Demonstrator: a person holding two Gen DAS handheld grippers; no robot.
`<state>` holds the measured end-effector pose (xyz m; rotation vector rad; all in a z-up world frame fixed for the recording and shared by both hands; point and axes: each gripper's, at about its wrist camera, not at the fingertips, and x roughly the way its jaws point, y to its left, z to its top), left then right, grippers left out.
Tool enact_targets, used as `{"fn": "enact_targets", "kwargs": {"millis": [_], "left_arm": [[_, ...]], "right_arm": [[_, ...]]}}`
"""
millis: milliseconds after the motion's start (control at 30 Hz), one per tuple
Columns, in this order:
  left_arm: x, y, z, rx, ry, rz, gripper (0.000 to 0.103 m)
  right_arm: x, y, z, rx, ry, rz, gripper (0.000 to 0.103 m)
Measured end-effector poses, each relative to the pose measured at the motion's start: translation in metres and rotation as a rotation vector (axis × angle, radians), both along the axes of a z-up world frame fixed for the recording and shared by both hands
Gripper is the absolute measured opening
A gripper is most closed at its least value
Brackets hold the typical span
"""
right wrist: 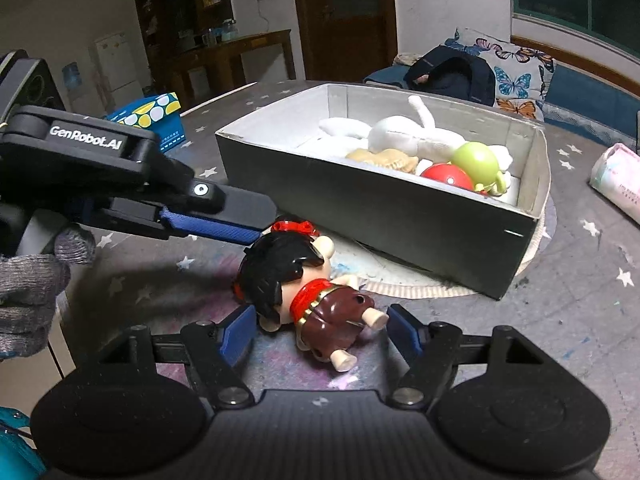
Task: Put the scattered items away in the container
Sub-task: 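Close both grippers on the doll and lift it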
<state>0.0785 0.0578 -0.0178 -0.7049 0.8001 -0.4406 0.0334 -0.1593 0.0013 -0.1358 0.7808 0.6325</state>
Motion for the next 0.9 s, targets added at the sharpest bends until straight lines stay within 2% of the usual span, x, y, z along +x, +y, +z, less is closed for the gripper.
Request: {"fn": "enact_targets", "kwargs": {"millis": [233,467,567,733,900], "left_arm": [[0.006,0.006,-0.009,-0.021,0.028,0.021,0.034],[0.01,0.01,-0.017,-0.027,0.055,0.029,0.035],[0.01,0.01,-0.019,-0.033,0.057,0.027,0.035],[0.012,0.009,-0.019,-0.03,0.058,0.014,0.037],[0.015,0.009,-0.02,-0.034,0.07,0.005,0.039]], "right_arm": [[-0.005,0.002,0.001,-0.005,0.006,0.006,0.074],[-0.022,0.01,0.003,-0.025,0.008,0.071,0.073],[-0.027,0.015,0.006,-0.053,-0.02,0.086,0.072],[-0.016,0.018,0.012,-0.052,-0.028,0.086,0.069],[-0.002,0.024,0.01,-0.069,0.002,0.114,0.063]]}}
